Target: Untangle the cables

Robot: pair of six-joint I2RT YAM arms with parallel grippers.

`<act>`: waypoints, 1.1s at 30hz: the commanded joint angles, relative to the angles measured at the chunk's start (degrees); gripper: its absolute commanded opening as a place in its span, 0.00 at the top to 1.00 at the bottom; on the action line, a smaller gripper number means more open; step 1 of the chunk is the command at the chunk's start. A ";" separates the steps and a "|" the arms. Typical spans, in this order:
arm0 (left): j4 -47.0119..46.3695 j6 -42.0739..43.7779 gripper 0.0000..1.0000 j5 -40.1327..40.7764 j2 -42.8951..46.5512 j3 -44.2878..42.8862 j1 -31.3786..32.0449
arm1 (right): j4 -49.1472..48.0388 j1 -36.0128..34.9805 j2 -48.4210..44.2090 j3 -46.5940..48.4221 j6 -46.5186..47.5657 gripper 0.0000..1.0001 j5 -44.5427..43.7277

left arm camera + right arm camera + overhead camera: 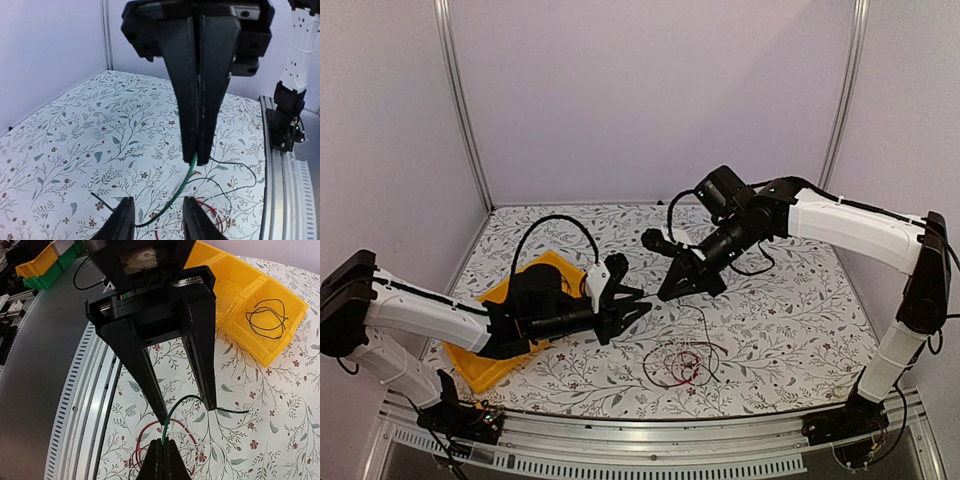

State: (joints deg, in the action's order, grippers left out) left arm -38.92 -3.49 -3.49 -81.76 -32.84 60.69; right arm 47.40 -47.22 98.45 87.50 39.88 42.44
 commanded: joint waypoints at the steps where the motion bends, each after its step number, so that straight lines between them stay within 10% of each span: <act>1: -6.17 1.63 0.92 4.54 -1.88 -2.20 0.75 | -1.98 1.39 -2.01 -2.68 -1.18 1.00 3.55; 5: -6.31 1.68 1.00 6.17 -1.98 -3.93 0.87 | -4.73 2.56 -2.60 -5.76 -1.95 0.97 5.48; 14: -2.62 -2.87 1.00 22.63 4.43 -3.97 1.64 | -19.98 5.93 -2.74 -22.93 -4.39 0.48 14.62; 33: 10.23 -1.11 1.00 38.27 19.50 -7.20 1.64 | -27.31 6.33 10.15 -27.26 -8.40 0.59 8.80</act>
State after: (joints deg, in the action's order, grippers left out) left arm -33.87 -8.78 29.95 -67.18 -35.99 61.58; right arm 22.24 -41.21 107.79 60.29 32.34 53.32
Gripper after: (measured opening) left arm 0.005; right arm 0.428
